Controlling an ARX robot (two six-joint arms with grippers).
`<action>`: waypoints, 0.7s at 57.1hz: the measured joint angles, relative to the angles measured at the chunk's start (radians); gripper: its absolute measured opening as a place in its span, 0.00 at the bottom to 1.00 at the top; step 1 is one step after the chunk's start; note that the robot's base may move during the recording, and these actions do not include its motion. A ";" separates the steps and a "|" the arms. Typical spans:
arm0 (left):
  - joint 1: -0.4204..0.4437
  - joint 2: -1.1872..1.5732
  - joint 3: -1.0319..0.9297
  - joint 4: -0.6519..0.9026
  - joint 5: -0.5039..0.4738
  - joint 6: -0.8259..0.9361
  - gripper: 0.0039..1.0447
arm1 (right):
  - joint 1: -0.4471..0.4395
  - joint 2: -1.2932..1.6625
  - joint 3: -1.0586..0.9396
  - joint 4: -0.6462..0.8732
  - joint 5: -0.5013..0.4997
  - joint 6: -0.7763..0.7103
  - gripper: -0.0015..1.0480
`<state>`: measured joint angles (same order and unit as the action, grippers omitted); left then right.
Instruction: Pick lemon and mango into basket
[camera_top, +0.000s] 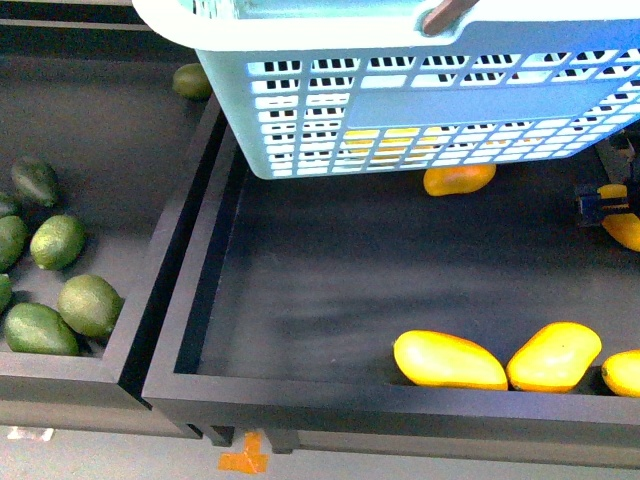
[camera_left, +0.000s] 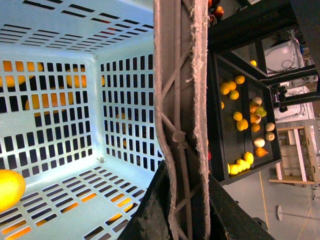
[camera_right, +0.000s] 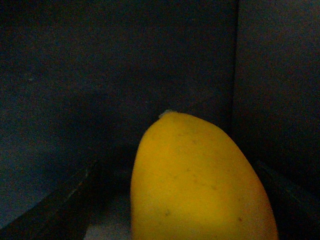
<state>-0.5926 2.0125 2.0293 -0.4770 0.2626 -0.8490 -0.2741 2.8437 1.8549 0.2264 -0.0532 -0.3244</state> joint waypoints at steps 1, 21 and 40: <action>0.000 0.000 0.000 0.000 0.000 0.000 0.07 | -0.002 0.000 0.000 -0.002 0.000 0.002 0.73; 0.000 0.000 0.000 0.000 0.000 0.000 0.07 | -0.019 -0.082 -0.158 0.087 -0.071 0.091 0.55; 0.000 0.000 0.000 0.000 0.000 0.000 0.07 | -0.155 -0.628 -0.699 0.427 -0.275 0.372 0.55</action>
<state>-0.5926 2.0125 2.0293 -0.4770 0.2630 -0.8490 -0.4290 2.2154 1.1557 0.6537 -0.3286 0.0475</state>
